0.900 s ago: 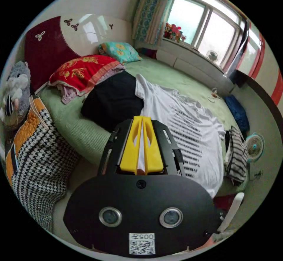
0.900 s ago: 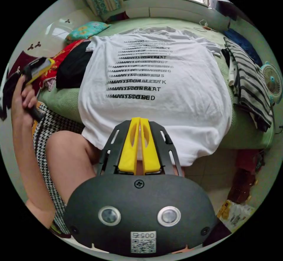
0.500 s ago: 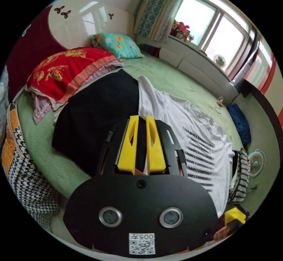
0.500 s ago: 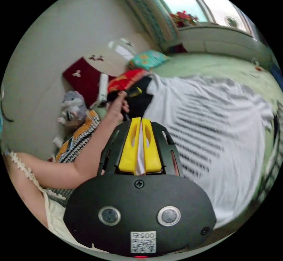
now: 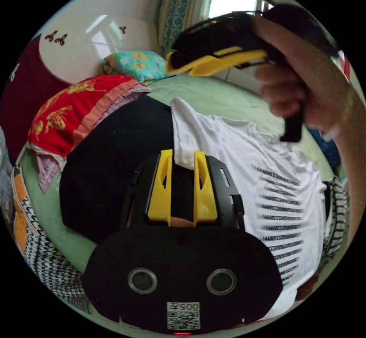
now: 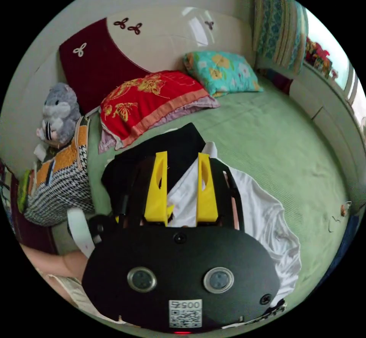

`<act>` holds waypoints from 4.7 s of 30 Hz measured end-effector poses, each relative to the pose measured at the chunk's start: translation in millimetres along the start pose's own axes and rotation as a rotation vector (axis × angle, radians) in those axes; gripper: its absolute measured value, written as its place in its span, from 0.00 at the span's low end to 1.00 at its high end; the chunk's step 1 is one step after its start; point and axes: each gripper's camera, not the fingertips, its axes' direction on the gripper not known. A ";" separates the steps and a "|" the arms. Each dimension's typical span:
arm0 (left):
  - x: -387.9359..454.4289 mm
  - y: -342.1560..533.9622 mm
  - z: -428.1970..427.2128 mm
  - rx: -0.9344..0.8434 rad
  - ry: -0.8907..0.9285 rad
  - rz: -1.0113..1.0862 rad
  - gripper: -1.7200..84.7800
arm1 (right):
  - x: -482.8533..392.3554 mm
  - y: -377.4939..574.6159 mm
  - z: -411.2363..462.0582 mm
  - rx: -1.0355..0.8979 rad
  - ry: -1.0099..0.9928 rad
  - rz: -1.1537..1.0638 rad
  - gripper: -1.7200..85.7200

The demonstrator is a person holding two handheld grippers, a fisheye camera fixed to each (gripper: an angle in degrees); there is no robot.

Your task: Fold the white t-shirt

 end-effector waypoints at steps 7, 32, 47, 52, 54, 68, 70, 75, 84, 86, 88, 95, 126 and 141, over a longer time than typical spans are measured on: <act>-39.2 -31.6 17.0 -0.045 0.134 -0.110 0.10 | 57.3 -97.6 93.3 -0.142 -0.062 0.148 0.15; -127.1 -113.7 51.2 -0.125 0.348 -0.219 0.02 | 150.1 -227.4 202.2 -0.219 0.035 0.277 0.02; -177.5 -133.1 17.0 -0.005 0.413 -0.096 0.02 | 169.9 -273.2 156.5 -0.093 0.006 0.213 0.01; -181.6 -137.3 6.0 0.058 0.533 -0.001 0.02 | 195.3 -269.7 139.2 -0.066 -0.007 0.242 0.01; -181.4 -139.2 5.6 0.050 0.549 0.033 0.02 | 206.0 -265.9 136.9 -0.066 0.006 0.261 0.01; -196.1 -149.5 12.1 -0.105 0.434 0.033 0.01 | 234.1 -280.7 158.2 -0.038 -0.200 0.256 0.20; -197.0 -150.7 14.5 -0.127 0.421 0.032 0.01 | 216.4 -293.2 167.5 -0.088 -0.126 0.184 0.21; -200.5 -152.8 18.4 -0.161 0.420 0.019 0.01 | 183.6 -311.5 198.7 -0.194 -0.015 0.093 0.19; -205.7 -156.2 23.6 -0.201 0.424 0.003 0.02 | 180.9 -318.6 231.4 -0.286 0.058 0.168 0.13; -205.3 -156.7 23.9 -0.202 0.423 0.005 0.02 | 183.6 -316.6 233.0 -0.290 0.038 0.177 0.13; -204.7 -157.1 24.4 -0.205 0.421 0.008 0.02 | 187.3 -313.9 236.2 -0.318 0.075 0.197 0.12; -204.3 -157.3 27.4 -0.213 0.431 -0.010 0.02 | 198.3 -301.6 231.7 -0.327 0.097 0.216 0.07; -153.6 -149.3 34.6 -0.133 0.419 0.049 0.02 | 431.0 -51.0 22.0 0.044 -0.193 0.625 0.01; -74.8 -147.8 82.2 -0.222 0.481 0.170 0.09 | 399.7 -21.8 -29.0 0.016 -0.077 0.442 0.12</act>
